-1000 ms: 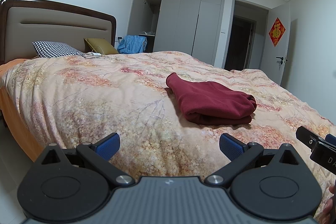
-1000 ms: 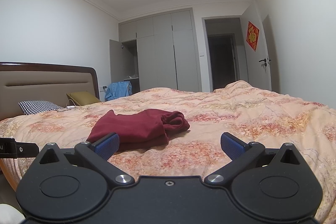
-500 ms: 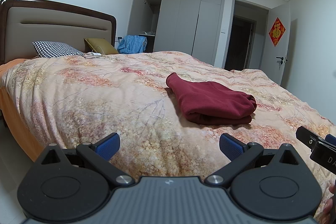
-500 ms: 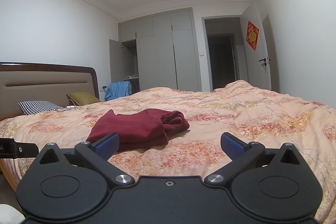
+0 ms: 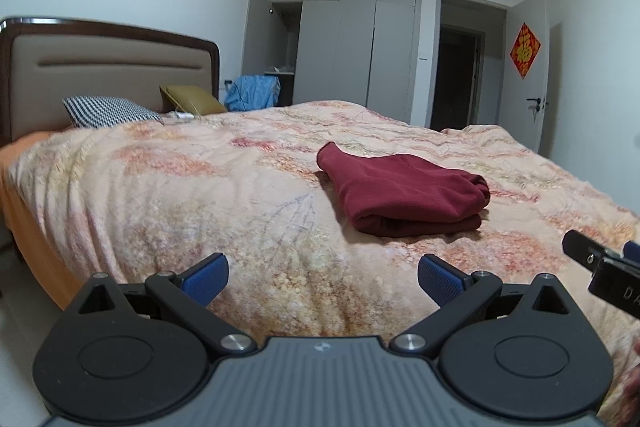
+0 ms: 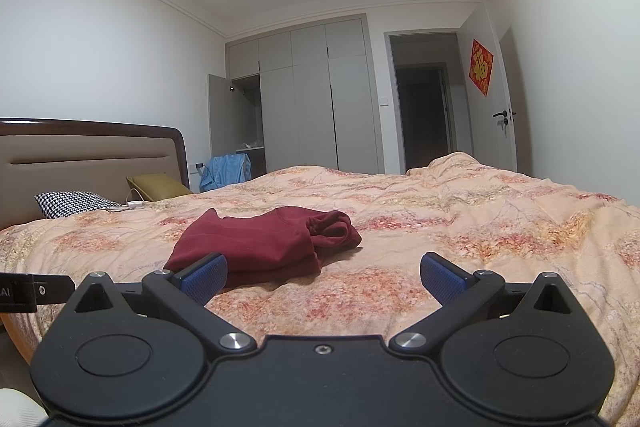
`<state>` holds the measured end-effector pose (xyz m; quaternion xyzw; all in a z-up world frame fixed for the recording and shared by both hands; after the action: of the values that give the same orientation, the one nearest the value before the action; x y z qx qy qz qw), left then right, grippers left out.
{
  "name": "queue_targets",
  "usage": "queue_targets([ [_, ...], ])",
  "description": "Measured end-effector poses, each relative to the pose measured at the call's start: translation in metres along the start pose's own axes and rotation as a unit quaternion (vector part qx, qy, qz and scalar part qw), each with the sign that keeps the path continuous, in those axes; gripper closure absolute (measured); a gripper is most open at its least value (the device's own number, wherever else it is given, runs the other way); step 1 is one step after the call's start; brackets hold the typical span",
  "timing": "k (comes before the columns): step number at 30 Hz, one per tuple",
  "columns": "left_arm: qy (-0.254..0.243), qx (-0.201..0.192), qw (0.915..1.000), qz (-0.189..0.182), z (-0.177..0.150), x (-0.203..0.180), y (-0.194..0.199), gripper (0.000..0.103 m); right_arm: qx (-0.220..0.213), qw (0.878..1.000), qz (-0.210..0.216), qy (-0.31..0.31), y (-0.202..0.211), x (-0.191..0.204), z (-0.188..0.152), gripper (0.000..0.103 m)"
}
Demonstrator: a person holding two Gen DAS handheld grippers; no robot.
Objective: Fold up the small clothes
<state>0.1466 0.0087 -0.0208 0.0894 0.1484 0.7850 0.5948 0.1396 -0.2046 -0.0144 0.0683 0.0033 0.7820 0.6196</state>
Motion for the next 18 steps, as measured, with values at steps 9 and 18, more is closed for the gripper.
queue_targets([
  [9, -0.013, -0.007, 0.9998, 0.015, 0.0036, 0.0025, 0.0018, 0.0, -0.002, 1.0, 0.002, 0.003, -0.0008, 0.0016, -0.0013, 0.0],
  [18, -0.018, -0.009, 0.9996, 0.017, 0.0037, 0.0032, 0.0017, 0.0, -0.001, 1.0, 0.002, 0.003, -0.0007, 0.0015, -0.0011, 0.0],
])
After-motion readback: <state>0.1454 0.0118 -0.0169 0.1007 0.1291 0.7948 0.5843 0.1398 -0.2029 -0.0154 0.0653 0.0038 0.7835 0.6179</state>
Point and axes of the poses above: each gripper's, at about its wrist camera, not at the fingertips, and y roughly against the way its jaws point, x to its left, z to its top, the point moved 9 cm from there along -y, roughly the way its jaws point, and after that the axes turned 7 degrees about z, right-handed, at the moved point
